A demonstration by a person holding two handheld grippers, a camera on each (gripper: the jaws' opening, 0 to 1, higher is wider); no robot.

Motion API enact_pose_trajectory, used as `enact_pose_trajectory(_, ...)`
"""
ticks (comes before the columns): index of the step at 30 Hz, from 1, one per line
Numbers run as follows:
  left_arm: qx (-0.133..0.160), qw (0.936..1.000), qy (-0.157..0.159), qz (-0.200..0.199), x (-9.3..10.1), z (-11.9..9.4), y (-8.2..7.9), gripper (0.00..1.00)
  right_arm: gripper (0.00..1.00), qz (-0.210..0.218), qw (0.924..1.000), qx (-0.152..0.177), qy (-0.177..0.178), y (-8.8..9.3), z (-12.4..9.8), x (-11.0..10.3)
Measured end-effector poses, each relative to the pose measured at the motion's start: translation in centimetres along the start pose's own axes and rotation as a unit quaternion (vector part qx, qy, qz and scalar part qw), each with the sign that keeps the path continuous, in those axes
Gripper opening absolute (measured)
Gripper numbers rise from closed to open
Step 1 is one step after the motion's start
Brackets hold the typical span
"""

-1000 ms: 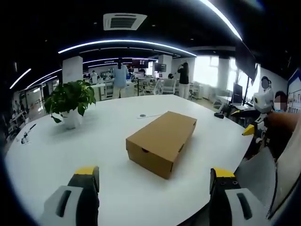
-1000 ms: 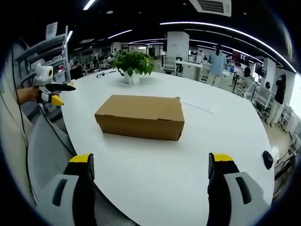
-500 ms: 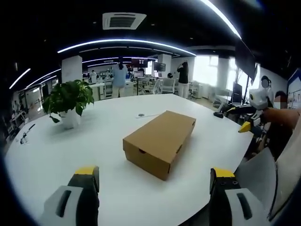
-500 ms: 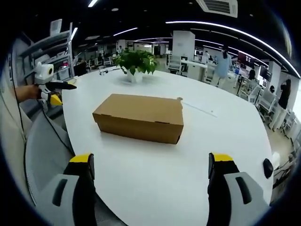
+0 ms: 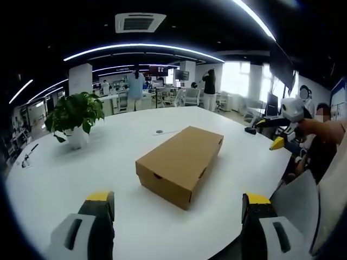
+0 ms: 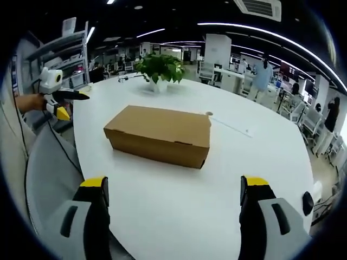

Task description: Operate the shoe box by opening the lid, removing the specified soft item, and placing it in the target area until the item is outside and the box remains undamaged.

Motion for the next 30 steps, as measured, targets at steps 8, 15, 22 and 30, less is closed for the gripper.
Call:
enact_pose_trajectory(8,-0.005,1.0,-0.004,0.001,0.5,0.7,-0.2,0.99,0.96,-0.011,0.9999,-0.002,-0.006,-0.7,0.9,0.7)
enact_pose_trajectory(15,-0.007,0.9999,-0.01,-0.004,0.7,1.3,-0.2,0.98,0.96,-0.025,0.9996,0.006,-0.009,-1.2,1.5,1.0)
enact_pose_trajectory(22,-0.01,0.9998,-0.018,-0.008,0.3,1.8,-0.3,0.96,0.96,-0.033,0.9994,0.007,-0.011,-1.7,2.2,1.7)
enact_pose_trajectory(30,-0.01,0.9994,-0.03,-0.015,-0.3,2.4,-0.6,0.95,0.96,-0.043,0.9989,-0.002,-0.016,-1.8,3.3,2.6)
Point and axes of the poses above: the point that each gripper's makers call its tool centre point, and the gripper's own axes: z roughly forward along the fingers, x roughly to its right, y roughly out of its underside, the point moved 2 cm from there along -z, roughly backward along the fingers, and after that the axes turned 12 degrees about -x, right-handed, at the moved point
